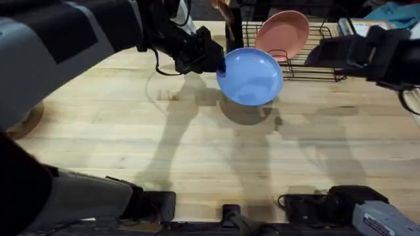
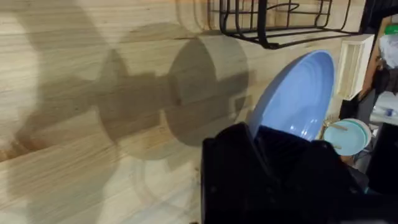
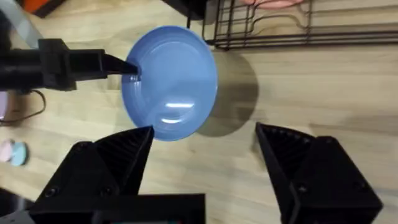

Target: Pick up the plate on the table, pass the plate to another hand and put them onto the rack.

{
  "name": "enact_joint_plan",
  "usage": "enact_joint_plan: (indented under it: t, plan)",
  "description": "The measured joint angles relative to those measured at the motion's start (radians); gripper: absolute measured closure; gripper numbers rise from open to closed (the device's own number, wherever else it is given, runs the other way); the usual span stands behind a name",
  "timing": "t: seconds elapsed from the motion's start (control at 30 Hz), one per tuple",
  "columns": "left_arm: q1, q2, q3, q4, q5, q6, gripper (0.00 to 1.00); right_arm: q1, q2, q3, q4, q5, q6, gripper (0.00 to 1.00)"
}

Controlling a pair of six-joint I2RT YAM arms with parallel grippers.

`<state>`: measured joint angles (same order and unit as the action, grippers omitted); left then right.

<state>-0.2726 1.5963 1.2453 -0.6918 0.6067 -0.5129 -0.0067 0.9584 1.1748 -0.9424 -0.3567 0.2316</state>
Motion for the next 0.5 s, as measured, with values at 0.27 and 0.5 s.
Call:
enact_joint_plan:
  t: [0.27, 0.5]
  plan:
    - [0.0, 0.0, 0.0, 0.0, 0.0, 0.0, 0.959, 0.0, 0.075, 0.0, -0.001, -0.046, 0.05, 0.007]
    - [0.0, 0.0, 0.0, 0.0, 0.0, 0.0, 0.959, 0.0, 0.078, 0.0, 0.019, -0.048, 0.053, 0.007]
